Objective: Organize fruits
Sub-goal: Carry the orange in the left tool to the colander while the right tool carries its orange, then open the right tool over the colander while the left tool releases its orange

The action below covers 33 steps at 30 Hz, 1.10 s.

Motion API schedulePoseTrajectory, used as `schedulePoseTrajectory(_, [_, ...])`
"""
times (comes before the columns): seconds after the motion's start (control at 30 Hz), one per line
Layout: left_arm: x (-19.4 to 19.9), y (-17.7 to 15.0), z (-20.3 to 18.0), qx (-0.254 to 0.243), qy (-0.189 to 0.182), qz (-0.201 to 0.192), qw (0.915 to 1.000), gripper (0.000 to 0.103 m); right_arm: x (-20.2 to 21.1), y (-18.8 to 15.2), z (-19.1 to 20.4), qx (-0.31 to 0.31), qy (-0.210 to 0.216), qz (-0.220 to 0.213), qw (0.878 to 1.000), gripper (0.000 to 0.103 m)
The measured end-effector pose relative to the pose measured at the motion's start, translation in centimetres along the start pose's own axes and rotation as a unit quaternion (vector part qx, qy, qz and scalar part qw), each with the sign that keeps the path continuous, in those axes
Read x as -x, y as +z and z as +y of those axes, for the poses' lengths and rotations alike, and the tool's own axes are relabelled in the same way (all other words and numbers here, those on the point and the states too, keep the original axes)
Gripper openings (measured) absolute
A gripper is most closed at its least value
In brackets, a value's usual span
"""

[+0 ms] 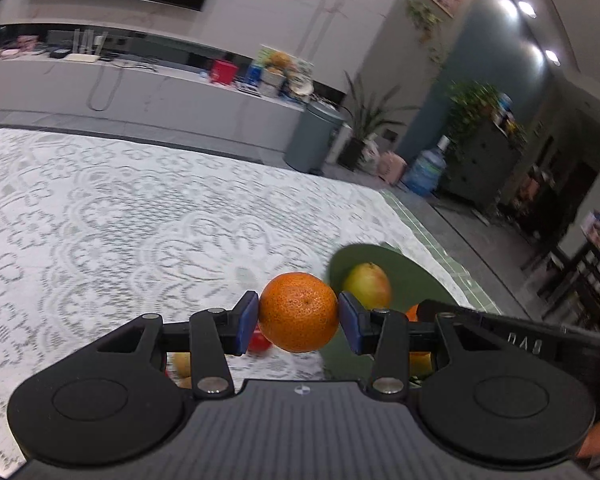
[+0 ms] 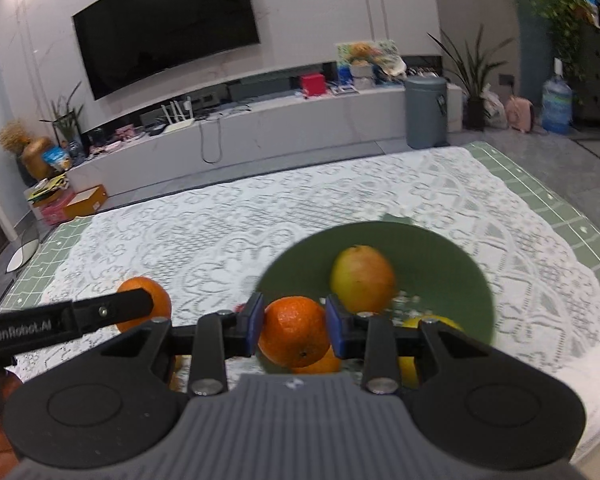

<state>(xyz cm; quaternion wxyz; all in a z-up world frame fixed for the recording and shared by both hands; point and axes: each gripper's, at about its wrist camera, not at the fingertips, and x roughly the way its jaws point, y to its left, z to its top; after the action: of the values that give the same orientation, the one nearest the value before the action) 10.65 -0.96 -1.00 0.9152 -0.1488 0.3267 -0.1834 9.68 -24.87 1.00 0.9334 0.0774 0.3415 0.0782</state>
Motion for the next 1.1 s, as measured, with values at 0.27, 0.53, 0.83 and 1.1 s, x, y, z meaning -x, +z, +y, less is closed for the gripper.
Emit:
schedulePoseTrajectory(0.27, [-2.7,0.0,-3.0,-0.063,-0.021,0.031,0.9973,0.050,-1.1,-0.3,-5.6,-0.113,0.014,0.044,0.993,0.030])
schedulePoseTrajectory(0.53, [-5.6,0.4,-5.8,-0.123,-0.002,0.065,0.9902,0.050,-2.6,-0.7,-5.9,-0.130,0.015,0.085,0.988,0.030])
schedulePoseTrajectory(0.83, [-7.0,0.7,-6.4,-0.158,0.003,0.081,0.9841,0.049,-4.0,-1.2,-6.4,-0.143,0.014,0.122,0.982,0.015])
schedulePoseTrajectory(1.1, [-8.5,1.1,-7.2,-0.167,0.004,0.089,0.9819,0.049,-3.0,-1.1,-7.2,-0.180,0.012,0.085,0.980,0.028])
